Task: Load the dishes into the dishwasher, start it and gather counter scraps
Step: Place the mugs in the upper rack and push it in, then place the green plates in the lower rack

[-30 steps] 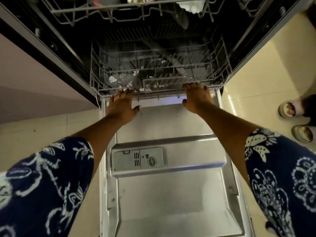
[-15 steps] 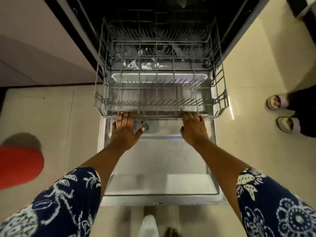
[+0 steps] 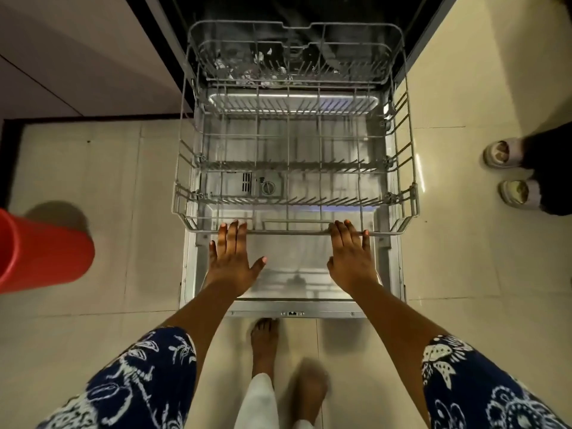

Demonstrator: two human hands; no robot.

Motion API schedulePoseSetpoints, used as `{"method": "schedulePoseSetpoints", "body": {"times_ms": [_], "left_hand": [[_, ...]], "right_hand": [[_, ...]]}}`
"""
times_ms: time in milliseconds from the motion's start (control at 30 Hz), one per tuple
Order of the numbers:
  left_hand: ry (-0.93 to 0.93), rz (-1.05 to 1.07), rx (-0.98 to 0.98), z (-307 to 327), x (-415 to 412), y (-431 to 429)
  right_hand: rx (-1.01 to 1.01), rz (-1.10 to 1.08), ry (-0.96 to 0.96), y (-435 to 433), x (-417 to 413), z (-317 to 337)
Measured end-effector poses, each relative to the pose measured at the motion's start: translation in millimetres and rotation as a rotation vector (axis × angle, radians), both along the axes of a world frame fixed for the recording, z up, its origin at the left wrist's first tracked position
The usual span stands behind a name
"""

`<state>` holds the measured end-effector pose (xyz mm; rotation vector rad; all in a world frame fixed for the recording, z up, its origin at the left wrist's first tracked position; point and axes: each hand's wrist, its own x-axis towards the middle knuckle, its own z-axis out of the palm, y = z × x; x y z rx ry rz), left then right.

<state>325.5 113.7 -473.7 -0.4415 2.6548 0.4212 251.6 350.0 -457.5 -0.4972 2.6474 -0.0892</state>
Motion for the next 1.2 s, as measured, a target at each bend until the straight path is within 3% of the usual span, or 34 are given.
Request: {"method": "schedulePoseSetpoints", "body": {"times_ms": [200, 267, 467, 600, 767, 1000, 1200], "left_hand": [[-0.271, -0.132, 0.033, 47, -15, -14], [-0.275, -0.162, 0.079, 86, -25, -21], [0.121, 0.004, 0.089, 299, -57, -96], [0.477, 0.248, 0.018, 417, -86, -221], [0.546, 0.416, -0.055, 496, -133, -404], [0.472, 0.382, -0.084, 537, -199, -573], [0.348, 0.287, -0.112, 524, -213, -635]], "right_hand": [[0.103, 0.009, -0.14, -6, -1, 52], [0.088, -0.031, -0.151, -17, 1, 88], [-0.253, -0.008, 0.003, -116, -27, 293], [-0.506, 0.16, 0.322, -240, -87, 402], [-0.509, 0.249, 0.372, -417, -173, 498], [-0.401, 0.195, 0.277, -594, -237, 527], [-0.236, 0.229, 0.404, -637, -253, 506]]}}
